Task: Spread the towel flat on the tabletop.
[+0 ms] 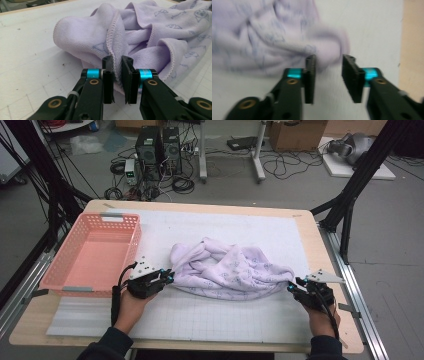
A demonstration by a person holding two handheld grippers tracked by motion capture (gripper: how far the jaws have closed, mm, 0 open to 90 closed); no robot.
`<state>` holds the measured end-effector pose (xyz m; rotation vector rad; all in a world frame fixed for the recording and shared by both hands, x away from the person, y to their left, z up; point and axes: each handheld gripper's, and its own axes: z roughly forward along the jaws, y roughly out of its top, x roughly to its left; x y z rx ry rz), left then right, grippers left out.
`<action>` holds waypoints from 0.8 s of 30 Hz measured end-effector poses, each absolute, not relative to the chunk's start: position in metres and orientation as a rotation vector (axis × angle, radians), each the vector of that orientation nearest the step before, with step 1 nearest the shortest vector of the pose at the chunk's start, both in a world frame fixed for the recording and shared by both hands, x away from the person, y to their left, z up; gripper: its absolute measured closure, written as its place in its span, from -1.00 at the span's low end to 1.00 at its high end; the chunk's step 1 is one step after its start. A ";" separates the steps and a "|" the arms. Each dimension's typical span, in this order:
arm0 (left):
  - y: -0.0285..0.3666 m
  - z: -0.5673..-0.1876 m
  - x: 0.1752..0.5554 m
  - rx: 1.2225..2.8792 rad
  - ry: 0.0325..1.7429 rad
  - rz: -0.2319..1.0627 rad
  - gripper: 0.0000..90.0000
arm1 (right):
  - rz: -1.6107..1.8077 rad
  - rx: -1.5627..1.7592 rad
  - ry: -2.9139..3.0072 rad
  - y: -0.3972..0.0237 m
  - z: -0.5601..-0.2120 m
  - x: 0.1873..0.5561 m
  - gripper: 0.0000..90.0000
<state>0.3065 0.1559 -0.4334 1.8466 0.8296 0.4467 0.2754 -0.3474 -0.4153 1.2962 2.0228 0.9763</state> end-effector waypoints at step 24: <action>0.158 -0.433 0.305 1.850 0.813 0.435 0.82 | 0.898 1.175 2.308 -0.243 -0.441 0.421 0.25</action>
